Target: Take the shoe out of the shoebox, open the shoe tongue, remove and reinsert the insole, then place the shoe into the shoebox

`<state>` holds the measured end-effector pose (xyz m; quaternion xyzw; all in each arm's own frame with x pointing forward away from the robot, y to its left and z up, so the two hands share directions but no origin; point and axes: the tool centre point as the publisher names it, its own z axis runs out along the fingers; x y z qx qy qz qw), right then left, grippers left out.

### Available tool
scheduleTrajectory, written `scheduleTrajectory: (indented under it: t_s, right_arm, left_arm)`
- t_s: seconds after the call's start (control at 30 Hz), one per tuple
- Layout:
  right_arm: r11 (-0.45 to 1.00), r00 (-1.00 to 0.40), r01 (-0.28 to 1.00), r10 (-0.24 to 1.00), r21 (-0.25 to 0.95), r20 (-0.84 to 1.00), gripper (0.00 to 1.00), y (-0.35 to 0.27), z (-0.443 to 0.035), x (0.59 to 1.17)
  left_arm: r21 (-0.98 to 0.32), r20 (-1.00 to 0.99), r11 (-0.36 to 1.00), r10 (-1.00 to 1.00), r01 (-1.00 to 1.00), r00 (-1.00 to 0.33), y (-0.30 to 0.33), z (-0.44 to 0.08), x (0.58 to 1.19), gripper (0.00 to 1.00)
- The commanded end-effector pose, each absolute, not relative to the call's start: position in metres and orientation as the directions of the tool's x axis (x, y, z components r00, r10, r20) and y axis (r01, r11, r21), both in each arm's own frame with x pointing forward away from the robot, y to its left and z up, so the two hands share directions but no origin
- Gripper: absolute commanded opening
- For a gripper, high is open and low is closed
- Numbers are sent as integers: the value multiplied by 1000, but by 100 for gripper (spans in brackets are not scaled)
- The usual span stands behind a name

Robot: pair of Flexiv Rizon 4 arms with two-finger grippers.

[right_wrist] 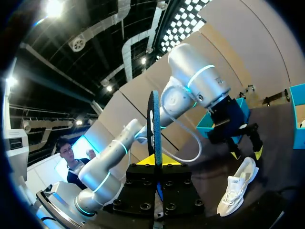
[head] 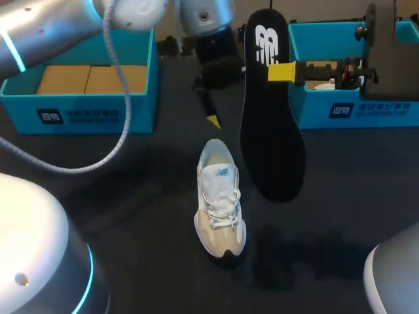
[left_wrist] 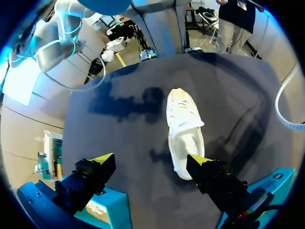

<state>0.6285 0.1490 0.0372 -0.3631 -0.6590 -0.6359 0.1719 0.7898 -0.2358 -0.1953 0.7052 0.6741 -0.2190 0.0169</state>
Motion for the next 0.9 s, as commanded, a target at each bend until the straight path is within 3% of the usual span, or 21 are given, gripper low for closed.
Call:
scheduleTrajectory:
  t_s: [0.03, 0.7, 0.9]
  right_arm:
    - [-87, -675, 694, 269, 715, 687, 0, 154, 38, 619]
    - [-87, -675, 694, 269, 715, 687, 0, 154, 38, 619]
    - [-95, -667, 701, 263, 707, 697, 0, 147, 37, 625]
  left_arm:
    - [-254, -500, -101, 865, 962, -41, -222, -183, 784, 100]
    - [-231, -517, -111, 856, 967, -25, -220, -172, 786, 100]
    - [-240, -629, -57, 769, 969, -111, -212, -175, 785, 100]
